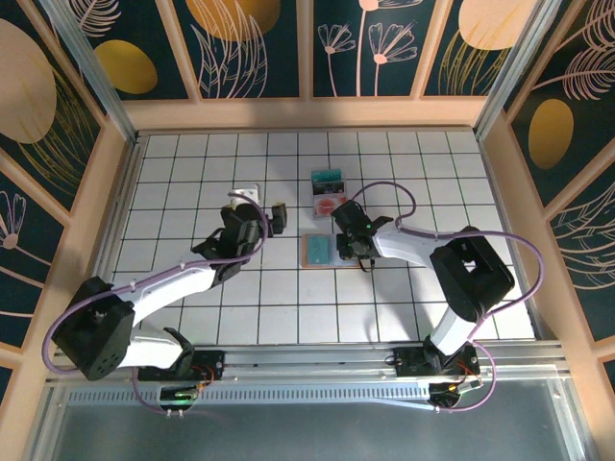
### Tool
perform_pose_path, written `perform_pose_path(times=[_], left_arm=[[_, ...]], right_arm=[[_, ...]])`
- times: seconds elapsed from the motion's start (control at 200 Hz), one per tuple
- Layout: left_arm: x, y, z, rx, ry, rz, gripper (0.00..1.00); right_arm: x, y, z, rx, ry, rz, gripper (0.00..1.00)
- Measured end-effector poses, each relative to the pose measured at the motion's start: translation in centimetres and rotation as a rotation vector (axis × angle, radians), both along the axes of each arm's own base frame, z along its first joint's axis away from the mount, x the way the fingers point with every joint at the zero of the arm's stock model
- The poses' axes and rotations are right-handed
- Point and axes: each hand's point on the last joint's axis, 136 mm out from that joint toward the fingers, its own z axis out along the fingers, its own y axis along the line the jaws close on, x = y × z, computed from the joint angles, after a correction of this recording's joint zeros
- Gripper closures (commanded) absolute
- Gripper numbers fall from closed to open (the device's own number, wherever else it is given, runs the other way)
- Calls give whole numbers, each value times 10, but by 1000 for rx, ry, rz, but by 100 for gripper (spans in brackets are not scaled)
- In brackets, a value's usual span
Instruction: Take the credit cards out of the card holder
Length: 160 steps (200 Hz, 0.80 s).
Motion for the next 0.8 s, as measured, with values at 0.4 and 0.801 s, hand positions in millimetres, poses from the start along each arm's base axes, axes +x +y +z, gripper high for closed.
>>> perform_pose_path(times=[0.4, 0.801], left_arm=[[-21, -33, -59, 141, 111, -116, 1], [-23, -38, -93, 203, 191, -117, 1]], right_arm=[[11, 3, 0, 65, -30, 58, 75], [24, 6, 5, 50, -45, 139, 66]])
